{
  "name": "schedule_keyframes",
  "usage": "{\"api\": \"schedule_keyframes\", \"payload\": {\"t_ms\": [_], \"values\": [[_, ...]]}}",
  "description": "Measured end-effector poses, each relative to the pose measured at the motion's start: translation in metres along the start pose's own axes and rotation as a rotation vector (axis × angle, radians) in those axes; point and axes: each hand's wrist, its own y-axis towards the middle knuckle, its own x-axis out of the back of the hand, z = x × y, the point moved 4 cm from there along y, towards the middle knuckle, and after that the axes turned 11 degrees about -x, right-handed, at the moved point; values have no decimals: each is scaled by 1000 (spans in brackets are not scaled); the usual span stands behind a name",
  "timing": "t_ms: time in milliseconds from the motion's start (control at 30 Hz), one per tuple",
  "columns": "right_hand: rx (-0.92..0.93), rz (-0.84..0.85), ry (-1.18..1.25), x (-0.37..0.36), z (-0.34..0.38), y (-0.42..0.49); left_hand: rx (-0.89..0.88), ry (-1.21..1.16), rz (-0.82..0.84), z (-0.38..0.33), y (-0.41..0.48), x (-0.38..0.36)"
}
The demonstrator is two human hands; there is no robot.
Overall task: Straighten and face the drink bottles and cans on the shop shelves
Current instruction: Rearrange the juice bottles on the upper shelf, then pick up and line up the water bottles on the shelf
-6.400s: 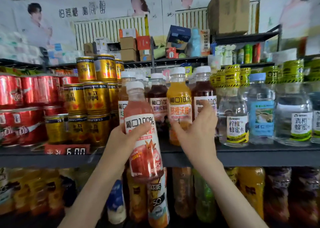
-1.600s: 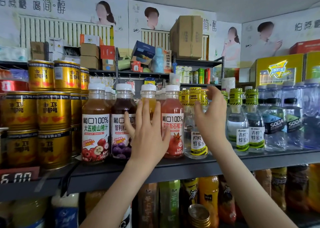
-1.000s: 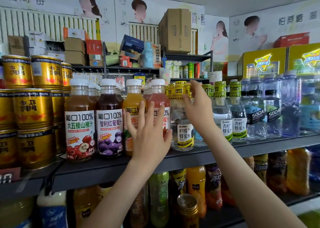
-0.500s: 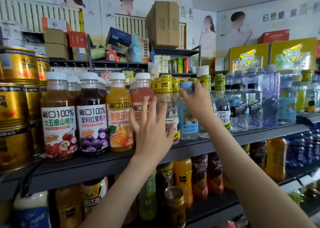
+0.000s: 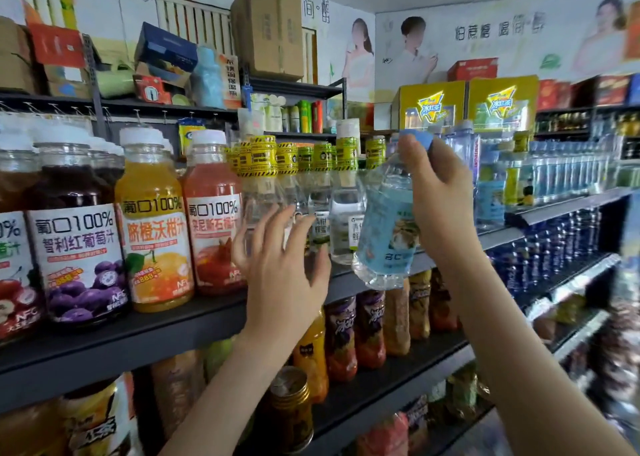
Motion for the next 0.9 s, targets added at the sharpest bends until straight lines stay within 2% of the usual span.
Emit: {"api": "schedule_keyframes", "payload": {"t_ms": [67, 133, 200, 300, 467, 700, 900], "values": [[-58, 36, -15, 22, -4, 2, 24, -253, 52, -36, 8, -6], [-115, 56, -13, 49, -10, 3, 119, -481, 264, -78, 15, -17], [-146, 71, 8, 78, -15, 5, 208, -594, 420, -113, 19, -36], [-158, 124, -24, 124, -24, 12, 324, -757, 444, -158, 23, -67], [-181, 212, -124, 217, -46, 39, 465, -845, 477, -238, 26, -134], [-411, 270, -364, 336, -113, 72, 596, -927, 498, -321, 35, -237], [-463, 156, -479, 415, -160, 124, 545, -933, 508, -369, 62, -334]]}}
